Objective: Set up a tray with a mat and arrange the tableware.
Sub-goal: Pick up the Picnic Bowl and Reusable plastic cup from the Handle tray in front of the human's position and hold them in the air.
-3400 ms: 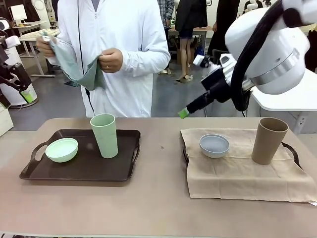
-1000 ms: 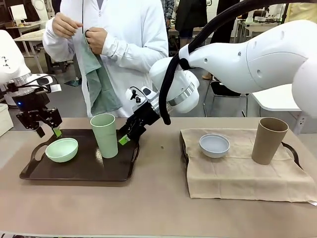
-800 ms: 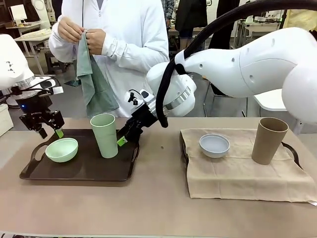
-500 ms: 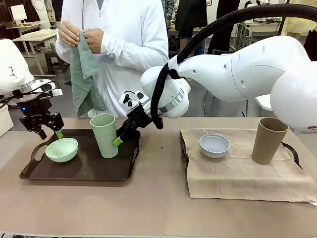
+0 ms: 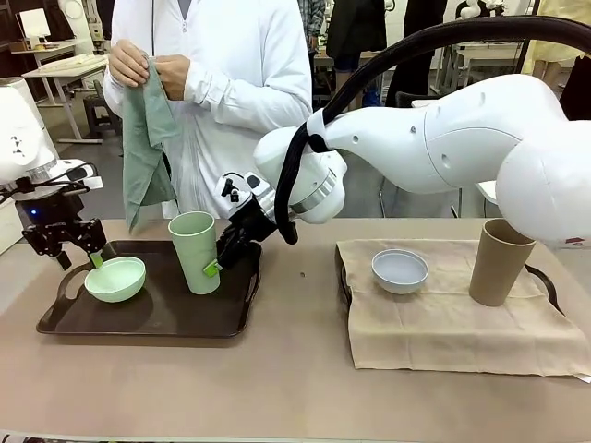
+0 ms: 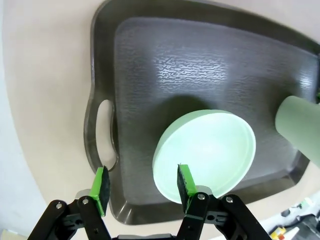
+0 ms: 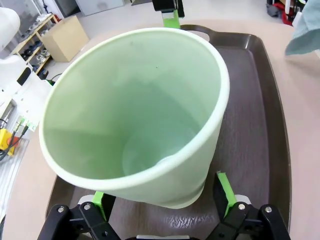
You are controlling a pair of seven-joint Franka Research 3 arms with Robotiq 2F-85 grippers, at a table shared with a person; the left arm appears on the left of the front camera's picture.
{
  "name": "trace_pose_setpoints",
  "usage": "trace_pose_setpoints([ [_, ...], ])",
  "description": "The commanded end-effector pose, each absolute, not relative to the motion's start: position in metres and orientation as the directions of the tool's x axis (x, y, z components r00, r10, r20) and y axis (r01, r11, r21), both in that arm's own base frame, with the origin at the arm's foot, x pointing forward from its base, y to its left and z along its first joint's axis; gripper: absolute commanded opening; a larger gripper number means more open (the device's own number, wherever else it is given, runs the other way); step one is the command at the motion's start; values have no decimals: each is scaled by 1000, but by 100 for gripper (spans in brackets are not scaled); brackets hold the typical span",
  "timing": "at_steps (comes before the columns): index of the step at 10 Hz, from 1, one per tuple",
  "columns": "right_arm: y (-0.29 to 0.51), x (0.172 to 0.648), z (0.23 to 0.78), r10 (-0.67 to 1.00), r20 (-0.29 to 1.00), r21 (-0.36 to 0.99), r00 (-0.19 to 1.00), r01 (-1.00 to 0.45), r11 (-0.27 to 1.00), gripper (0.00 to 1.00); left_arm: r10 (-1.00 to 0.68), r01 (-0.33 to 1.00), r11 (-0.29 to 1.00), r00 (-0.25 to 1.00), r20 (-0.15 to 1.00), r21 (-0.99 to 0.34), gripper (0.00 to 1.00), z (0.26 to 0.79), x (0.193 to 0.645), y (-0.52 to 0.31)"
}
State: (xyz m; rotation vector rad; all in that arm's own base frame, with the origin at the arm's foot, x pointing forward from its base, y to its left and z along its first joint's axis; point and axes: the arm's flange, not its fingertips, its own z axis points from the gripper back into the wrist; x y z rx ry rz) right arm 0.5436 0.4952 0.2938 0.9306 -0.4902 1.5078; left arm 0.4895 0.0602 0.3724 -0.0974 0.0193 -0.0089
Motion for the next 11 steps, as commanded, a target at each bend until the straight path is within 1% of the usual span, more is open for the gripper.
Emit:
trace_pose_setpoints([
  [1, 502, 547, 294, 629, 775, 218, 57, -959, -182, 100, 8, -10, 998, 999, -37, -68, 70, 368, 496, 65],
  [5, 513, 546, 293, 621, 784, 180, 2, -958, -225, 100, -13, 6, 996, 996, -85, -88, 70, 349, 504, 58],
  [8, 518, 547, 289, 610, 792, 172, -35, -946, -277, 100, -19, 11, 997, 994, -107, -77, 70, 347, 506, 53],
  [9, 519, 547, 288, 608, 793, 158, -52, -945, -287, 62, -23, 14, 996, 994, -106, -82, 55, 348, 506, 53],
  [10, 519, 547, 287, 608, 792, 162, -52, -943, -292, 41, -27, 18, 996, 994, -105, -84, 16, 347, 505, 52],
  [11, 520, 547, 287, 607, 793, 163, -50, -943, -291, 3, -33, 23, 996, 994, -107, -85, 0, 347, 506, 52],
])
